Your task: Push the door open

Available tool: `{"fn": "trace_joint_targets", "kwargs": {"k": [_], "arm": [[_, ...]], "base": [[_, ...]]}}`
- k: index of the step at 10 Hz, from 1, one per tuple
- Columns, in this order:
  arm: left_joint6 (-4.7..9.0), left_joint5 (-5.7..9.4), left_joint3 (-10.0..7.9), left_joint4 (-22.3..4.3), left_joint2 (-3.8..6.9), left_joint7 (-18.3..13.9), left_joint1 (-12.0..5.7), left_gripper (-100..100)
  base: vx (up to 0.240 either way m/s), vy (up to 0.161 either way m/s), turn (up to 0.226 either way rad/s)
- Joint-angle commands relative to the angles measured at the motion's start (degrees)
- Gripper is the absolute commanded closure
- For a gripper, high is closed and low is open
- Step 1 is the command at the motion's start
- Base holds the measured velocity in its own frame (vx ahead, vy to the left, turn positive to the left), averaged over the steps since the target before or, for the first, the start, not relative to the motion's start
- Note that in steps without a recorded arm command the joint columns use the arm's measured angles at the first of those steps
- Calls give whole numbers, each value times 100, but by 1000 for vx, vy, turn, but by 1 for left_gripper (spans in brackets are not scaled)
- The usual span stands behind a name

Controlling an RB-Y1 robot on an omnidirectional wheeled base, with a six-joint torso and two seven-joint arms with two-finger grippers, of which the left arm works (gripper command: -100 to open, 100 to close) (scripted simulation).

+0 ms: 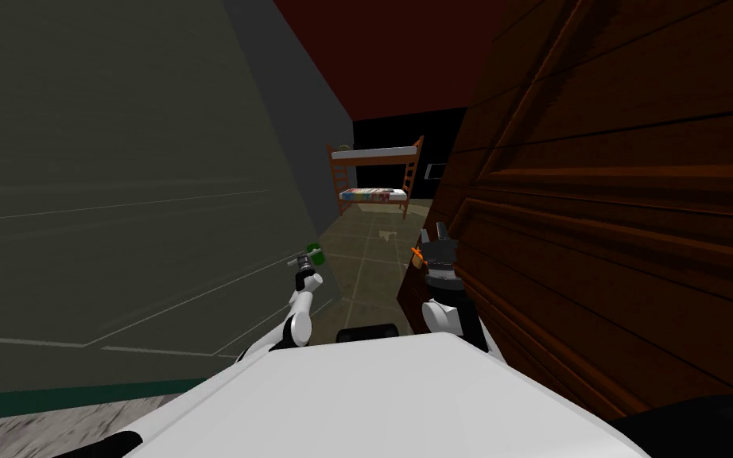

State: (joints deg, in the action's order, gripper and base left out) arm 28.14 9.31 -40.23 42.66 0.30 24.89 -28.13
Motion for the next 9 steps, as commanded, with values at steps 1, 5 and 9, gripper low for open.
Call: {"fn": "trace_joint_targets", "kwargs": {"k": [1,5,9], "arm": [[113,92,-206,5,101,145,-35,100],[160,136,-293,-28,110,222,-68,100],[347,308,-637,-161,87,527,-198,100]], "base": [[69,24,-60],[53,8,-16],[59,8,-39]]}}
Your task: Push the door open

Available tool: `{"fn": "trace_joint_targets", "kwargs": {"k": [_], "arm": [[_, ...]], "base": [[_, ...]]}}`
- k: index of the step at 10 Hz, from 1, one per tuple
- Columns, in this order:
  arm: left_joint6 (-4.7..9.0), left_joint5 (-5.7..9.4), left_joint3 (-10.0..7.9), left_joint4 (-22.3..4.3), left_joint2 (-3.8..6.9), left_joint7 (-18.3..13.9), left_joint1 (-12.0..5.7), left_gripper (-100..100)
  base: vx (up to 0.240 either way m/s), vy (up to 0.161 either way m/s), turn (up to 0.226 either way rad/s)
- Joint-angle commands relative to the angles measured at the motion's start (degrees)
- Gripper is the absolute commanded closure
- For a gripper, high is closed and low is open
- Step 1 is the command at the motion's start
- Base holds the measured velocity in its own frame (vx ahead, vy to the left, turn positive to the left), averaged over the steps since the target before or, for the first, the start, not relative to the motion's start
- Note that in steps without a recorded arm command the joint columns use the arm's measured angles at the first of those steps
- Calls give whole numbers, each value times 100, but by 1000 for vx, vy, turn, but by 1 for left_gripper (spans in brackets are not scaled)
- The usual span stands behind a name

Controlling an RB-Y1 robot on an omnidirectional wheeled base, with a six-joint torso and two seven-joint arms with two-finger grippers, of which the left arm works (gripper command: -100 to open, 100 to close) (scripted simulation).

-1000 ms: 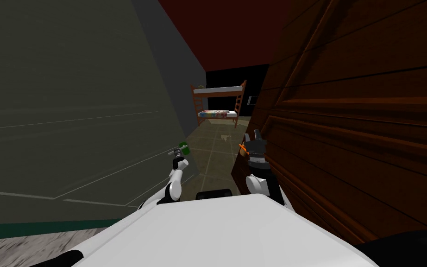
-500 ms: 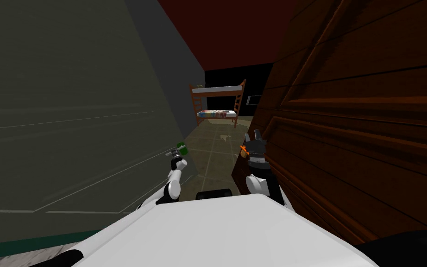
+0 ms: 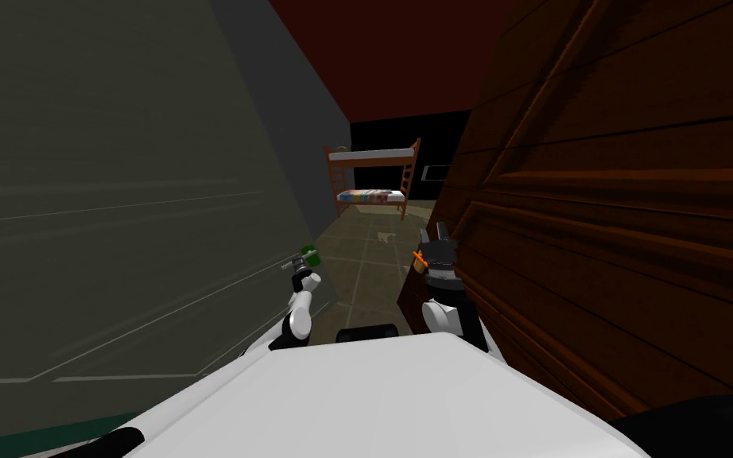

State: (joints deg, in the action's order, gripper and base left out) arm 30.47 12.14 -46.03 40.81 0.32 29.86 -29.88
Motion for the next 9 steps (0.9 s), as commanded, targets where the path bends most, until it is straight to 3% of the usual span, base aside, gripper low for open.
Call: {"fn": "trace_joint_targets", "kwargs": {"k": [1,3,5,6,7,9], "arm": [[198,103,-212,-36,37,169,-82,100],[238,140,-284,-64,8,233,-109,100],[373,265,-533,-160,-149,453,-204,100],[318,230,-468,-140,-84,365,-150,100],[392,294,-663,-107,58,487,-163,100],[405,307,-706,-174,80,513,-167,100]], "base": [[142,23,-57],[109,30,-10],[104,13,-45],[44,12,5],[100,6,-25],[137,45,15]]}}
